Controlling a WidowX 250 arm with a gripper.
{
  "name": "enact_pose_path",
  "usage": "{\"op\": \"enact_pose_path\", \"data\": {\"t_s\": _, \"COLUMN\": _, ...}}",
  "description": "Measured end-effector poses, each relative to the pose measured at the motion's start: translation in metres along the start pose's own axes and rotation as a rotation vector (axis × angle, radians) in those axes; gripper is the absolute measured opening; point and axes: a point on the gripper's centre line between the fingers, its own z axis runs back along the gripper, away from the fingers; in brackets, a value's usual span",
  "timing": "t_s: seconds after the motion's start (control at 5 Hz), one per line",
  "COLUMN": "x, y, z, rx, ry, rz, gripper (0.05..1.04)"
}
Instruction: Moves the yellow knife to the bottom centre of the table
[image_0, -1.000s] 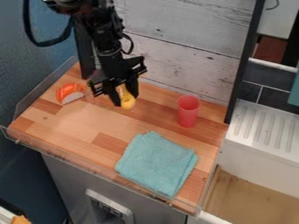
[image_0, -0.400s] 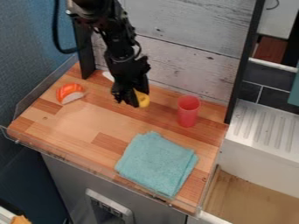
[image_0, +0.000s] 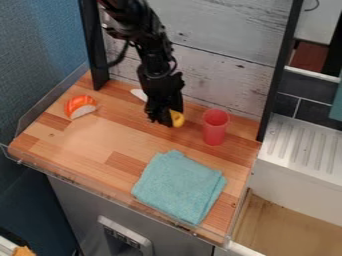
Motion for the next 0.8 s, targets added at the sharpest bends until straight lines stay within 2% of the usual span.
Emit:
{"op": "enact_pose_path", "data": {"t_s": 0.2, "x": -0.0012, "y": -0.0069, "z": -0.0098, "rx": 0.006, "ry": -0.018, "rz": 0.006, "gripper": 0.478}}
{"op": "enact_pose_path", "data": {"t_s": 0.4, "x": -0.0004, "y": -0.011, "z": -0.0152, "rx": 0.01, "ry": -0.015, "rz": 0.027, "gripper": 0.478}}
{"op": "enact_pose_path", "data": {"t_s": 0.6, "x": 0.0, "y": -0.0105, "z": -0.0155, "rx": 0.02, "ry": -0.02, "rz": 0.042, "gripper": 0.544}}
{"op": "enact_pose_path", "data": {"t_s": 0.8, "x": -0.0021, "y": -0.0073, "z": -0.0171, "rx": 0.035, "ry": -0.008, "rz": 0.054, "gripper": 0.857}}
